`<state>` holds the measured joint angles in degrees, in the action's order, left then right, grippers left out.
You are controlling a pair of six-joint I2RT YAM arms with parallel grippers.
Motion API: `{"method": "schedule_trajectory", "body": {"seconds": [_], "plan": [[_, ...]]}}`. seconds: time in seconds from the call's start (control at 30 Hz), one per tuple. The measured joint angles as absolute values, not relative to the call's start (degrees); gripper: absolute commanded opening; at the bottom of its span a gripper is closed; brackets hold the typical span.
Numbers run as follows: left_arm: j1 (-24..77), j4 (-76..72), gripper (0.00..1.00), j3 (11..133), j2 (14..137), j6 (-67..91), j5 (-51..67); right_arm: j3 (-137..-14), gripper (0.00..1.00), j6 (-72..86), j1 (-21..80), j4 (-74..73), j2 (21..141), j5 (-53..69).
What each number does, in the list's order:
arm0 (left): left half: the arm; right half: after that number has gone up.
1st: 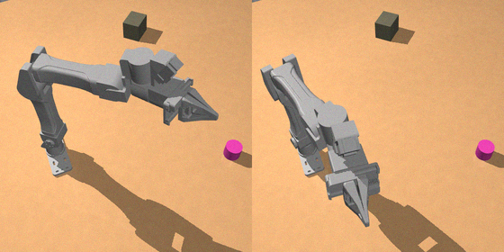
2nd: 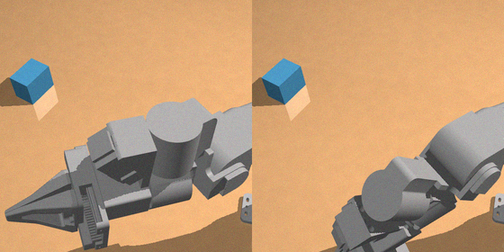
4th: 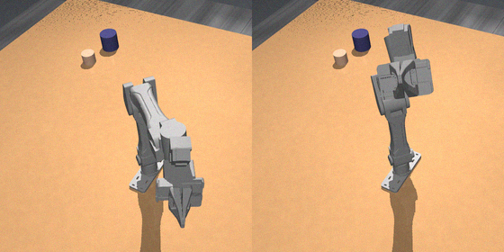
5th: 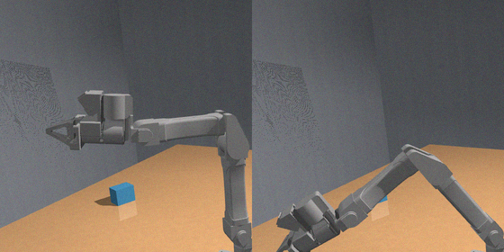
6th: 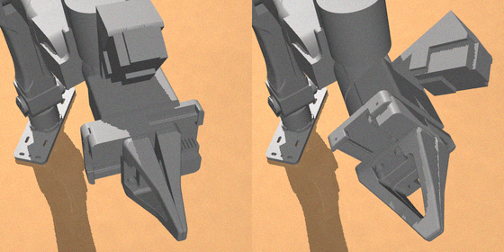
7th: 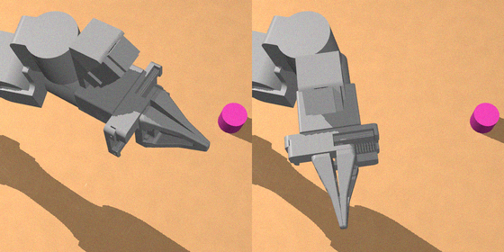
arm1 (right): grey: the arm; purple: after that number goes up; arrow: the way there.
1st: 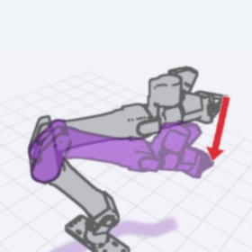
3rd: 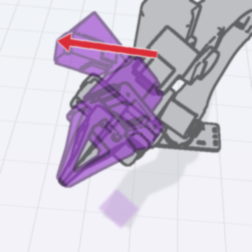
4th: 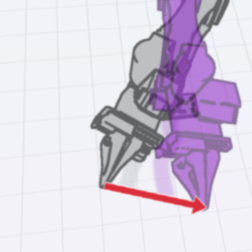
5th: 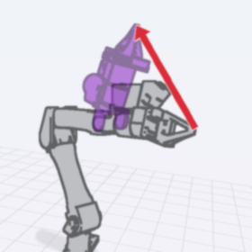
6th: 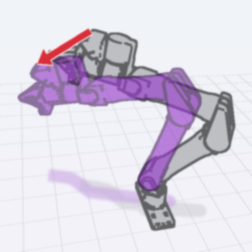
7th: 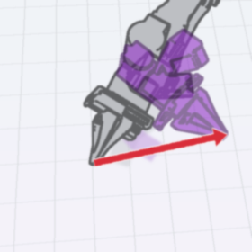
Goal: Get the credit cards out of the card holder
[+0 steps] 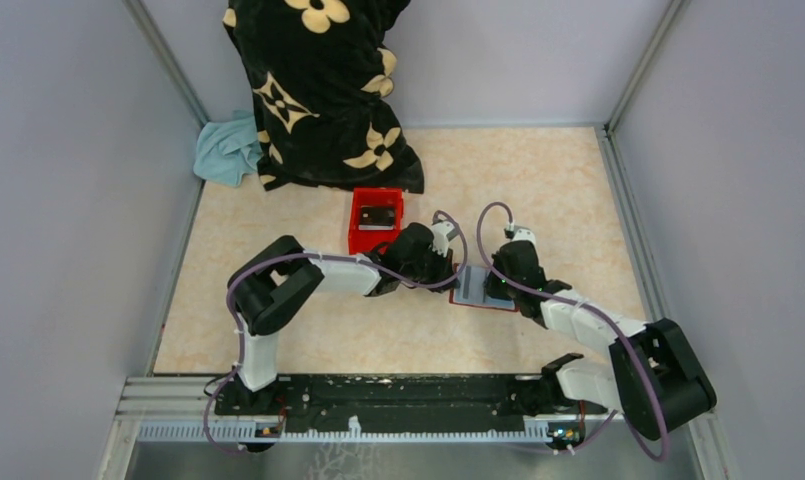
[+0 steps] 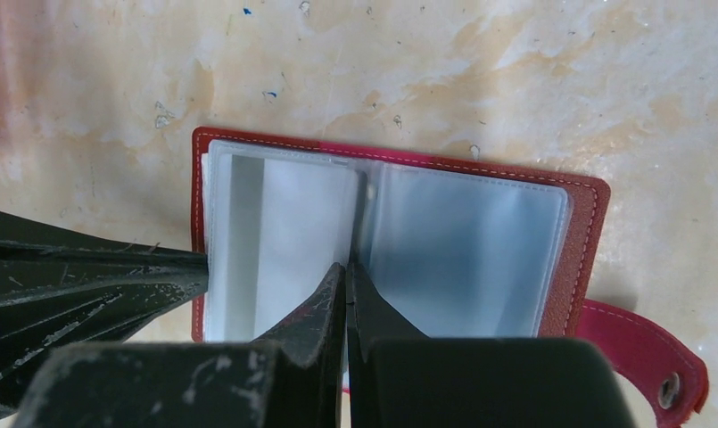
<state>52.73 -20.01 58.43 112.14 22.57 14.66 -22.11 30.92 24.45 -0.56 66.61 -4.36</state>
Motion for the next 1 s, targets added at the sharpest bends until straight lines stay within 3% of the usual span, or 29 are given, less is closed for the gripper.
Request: {"method": "schedule_trajectory", "body": {"seconds": [1.0], "plan": [[53.5,-16.4,0.00,62.3,111.4,23.3,15.2,-21.0,0.00,31.8,24.2,1.3,66.0,-1.8]]}}
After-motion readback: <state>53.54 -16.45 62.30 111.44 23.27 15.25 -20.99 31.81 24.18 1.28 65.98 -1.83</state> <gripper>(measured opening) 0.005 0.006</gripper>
